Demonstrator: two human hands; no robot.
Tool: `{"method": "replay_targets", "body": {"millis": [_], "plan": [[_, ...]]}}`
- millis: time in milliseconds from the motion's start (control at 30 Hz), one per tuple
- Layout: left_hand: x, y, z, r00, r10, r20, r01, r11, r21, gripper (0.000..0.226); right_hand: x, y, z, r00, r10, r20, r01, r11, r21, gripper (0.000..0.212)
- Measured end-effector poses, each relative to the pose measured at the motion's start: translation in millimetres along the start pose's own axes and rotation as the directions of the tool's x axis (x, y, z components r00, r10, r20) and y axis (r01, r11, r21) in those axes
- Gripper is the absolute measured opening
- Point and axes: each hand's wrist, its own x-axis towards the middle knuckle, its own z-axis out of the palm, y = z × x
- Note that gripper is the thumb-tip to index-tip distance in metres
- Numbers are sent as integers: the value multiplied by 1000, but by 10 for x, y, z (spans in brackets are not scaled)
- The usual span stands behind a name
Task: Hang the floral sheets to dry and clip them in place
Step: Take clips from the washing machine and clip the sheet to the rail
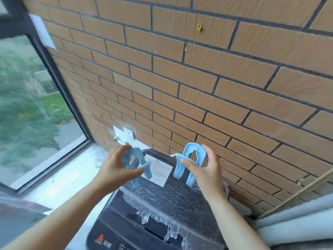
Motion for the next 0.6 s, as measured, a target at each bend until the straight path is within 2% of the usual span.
{"method": "replay_targets", "body": {"millis": [100,233,300,400,567,600], "plan": [[-230,42,-453,989,-43,-145,46,999,14,85,99,-450,234,980,-68,186,54,995,81,91],[-542,43,-1196,952,-45,-303,56,998,29,75,111,-1118,745,904,-206,374,144,972,186,86],[-751,-2,-1634,920,-42,-391,68,996,53,71,27,-1482,1080,842,-284,459,185,951,249,84],[-1120,-102,-2266,854,-50,-518,95,994,61,85,-233,-2061,1575,733,-391,557,221,911,348,82],[-1980,-256,-3321,702,-75,-708,135,990,29,94,-1006,-2970,2465,542,-555,631,305,829,468,85],[-2086,-267,-3459,692,-66,-719,130,991,35,94,-1102,-3077,2577,520,-570,637,299,819,489,83]]}}
